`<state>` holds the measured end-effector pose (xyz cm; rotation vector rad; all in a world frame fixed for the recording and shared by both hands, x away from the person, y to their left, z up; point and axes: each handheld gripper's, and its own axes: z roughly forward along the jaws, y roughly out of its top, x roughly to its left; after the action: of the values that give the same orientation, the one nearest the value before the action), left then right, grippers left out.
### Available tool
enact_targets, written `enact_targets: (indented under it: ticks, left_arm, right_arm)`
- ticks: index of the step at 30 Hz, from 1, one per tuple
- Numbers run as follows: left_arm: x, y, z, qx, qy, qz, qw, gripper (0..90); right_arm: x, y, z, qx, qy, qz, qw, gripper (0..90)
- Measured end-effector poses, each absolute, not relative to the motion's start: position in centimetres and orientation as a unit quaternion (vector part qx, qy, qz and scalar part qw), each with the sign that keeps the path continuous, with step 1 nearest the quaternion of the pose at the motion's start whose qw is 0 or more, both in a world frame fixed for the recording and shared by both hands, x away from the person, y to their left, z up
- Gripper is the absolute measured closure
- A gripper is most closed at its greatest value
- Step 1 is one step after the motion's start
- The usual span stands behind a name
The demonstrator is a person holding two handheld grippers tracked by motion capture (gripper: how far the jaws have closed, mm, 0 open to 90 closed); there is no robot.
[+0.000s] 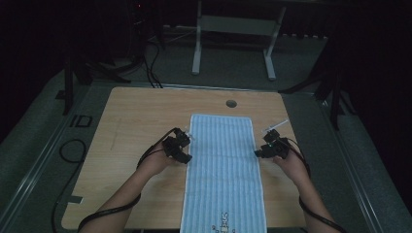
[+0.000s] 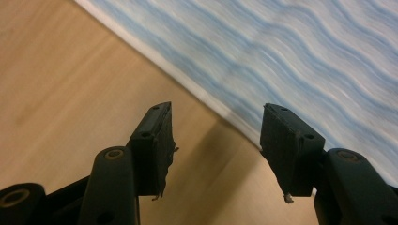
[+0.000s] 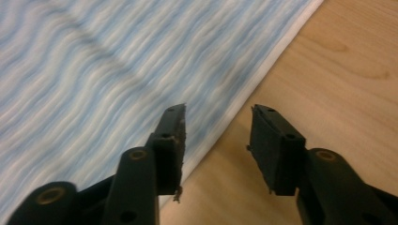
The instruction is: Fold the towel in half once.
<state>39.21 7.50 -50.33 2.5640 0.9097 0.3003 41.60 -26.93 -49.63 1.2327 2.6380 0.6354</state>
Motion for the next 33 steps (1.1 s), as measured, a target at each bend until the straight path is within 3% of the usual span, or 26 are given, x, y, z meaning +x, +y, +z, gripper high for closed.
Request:
enact_targets:
  ticks: [8,13,16,19,23,33]
  left_arm:
    - [42.5,6.1,-51.4,0.916,0.333,0.1,0.2,44.1]
    - [43.1,5.5,-52.4,0.922,0.327,0.099,0.182,43.3]
    - [42.9,5.4,-52.8,0.921,0.325,0.095,0.191,44.8]
    - [42.7,5.5,-52.8,0.92,0.324,0.076,0.205,59.8]
    - [42.7,5.0,-52.6,0.925,0.318,0.074,0.196,83.6]
    - [44.6,5.2,-49.4,0.909,0.346,0.107,0.205,86.7]
  right_arm:
    - [43.8,-25.6,-51.5,0.424,0.885,0.185,0.059,51.6]
    - [43.9,-25.0,-52.3,0.426,0.885,0.176,0.066,61.7]
    - [43.8,-24.7,-52.2,0.421,0.888,0.171,0.074,73.1]
    - [43.7,-24.5,-52.2,0.421,0.888,0.173,0.072,82.1]
    - [43.8,-24.2,-52.2,0.418,0.889,0.172,0.069,85.5]
    - [45.5,-24.0,-50.5,0.424,0.885,0.176,0.078,86.5]
